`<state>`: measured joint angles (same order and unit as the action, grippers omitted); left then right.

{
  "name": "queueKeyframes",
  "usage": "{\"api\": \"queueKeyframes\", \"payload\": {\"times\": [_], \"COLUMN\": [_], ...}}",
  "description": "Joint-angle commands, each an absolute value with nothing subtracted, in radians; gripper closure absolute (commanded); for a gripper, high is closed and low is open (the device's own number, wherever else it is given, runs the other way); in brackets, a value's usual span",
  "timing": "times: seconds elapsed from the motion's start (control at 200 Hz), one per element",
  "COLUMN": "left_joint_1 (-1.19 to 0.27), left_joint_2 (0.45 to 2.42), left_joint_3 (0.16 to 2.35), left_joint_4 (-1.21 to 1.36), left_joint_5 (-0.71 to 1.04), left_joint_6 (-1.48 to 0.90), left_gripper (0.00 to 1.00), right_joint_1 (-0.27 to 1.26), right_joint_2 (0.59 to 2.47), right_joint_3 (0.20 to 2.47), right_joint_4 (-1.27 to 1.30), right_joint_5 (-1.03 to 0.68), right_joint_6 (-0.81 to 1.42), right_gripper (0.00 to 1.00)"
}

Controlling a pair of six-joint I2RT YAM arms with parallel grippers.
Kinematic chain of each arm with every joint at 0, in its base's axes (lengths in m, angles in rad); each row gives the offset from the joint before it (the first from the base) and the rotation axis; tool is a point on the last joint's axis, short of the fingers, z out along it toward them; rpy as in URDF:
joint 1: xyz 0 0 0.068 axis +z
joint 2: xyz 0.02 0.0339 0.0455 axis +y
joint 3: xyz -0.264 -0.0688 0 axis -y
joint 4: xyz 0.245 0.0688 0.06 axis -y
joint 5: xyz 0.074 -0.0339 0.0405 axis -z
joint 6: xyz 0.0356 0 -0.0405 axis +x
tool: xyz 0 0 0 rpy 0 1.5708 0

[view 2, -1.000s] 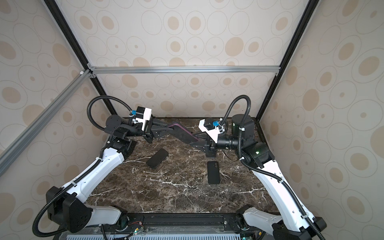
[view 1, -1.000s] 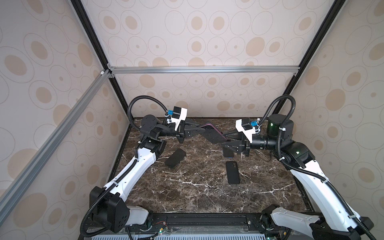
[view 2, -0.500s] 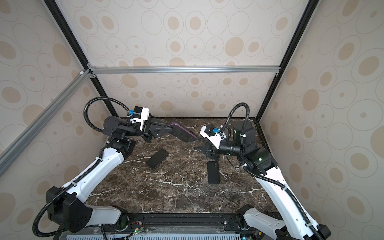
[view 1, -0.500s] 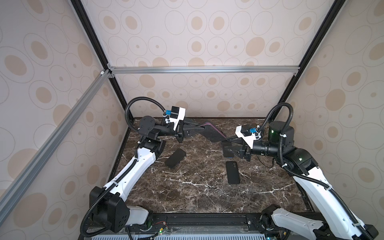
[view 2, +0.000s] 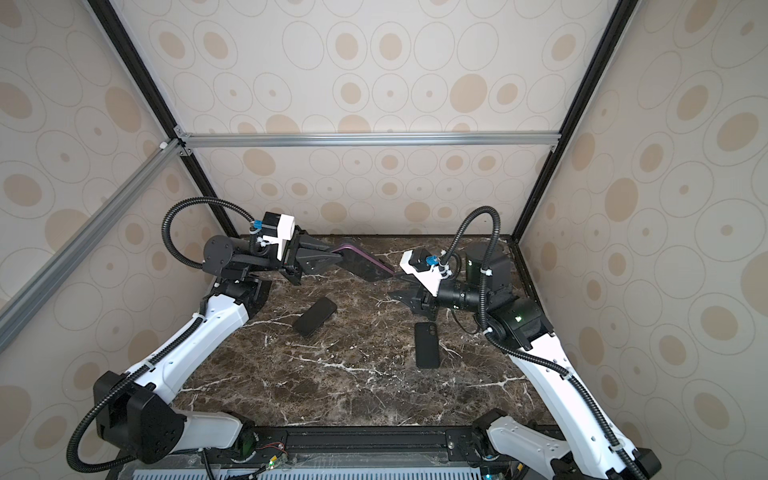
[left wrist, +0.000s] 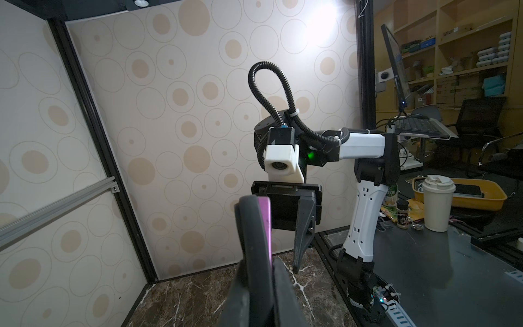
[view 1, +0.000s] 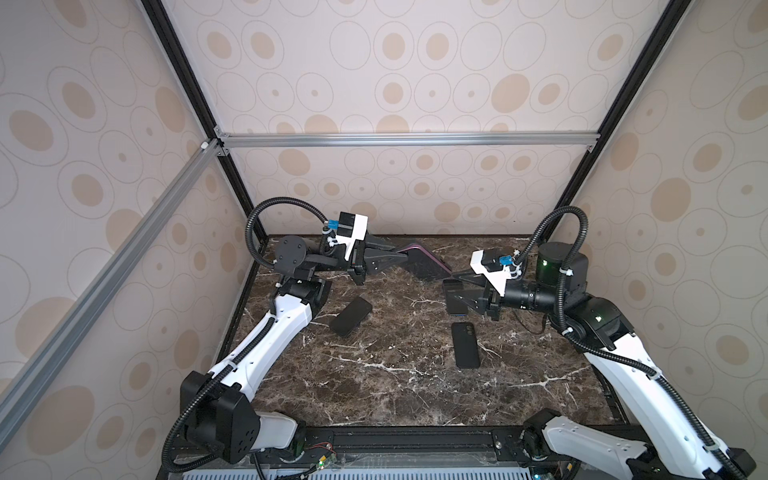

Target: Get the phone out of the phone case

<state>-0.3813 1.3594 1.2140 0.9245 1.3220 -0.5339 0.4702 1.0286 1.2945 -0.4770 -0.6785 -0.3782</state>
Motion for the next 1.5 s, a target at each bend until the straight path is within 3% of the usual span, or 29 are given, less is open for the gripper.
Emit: {"api": "queueKeyframes", "payload": {"times": [0.0,0.62,1.495], "left_joint_1": [-0.385,-0.385,-0.385], "left_joint_2": [1.353,1.35,1.349], "left_joint_3": [1.238,1.229,1.212], "left_joint_4": [1.004,1.001,1.083], "left_joint_5": [1.331,1.319,1.335], "left_joint_6": [-0.564,-0.557,-0.621], "left_gripper": [1.0,1.0,1.0], "right_joint_1": [0.475,0.476,0.488], "right_joint_2": [1.006,1.036,1.06], "right_joint_3": [1.28,1.301,1.298], "right_joint_4": [-0.421,-0.425,-0.411], "right_joint_5": [-0.65,-0.765,-0.73], "right_joint_6": [-0.376,-0.344,-0.344], "right_gripper": [0.57,0.58,0.58]}}
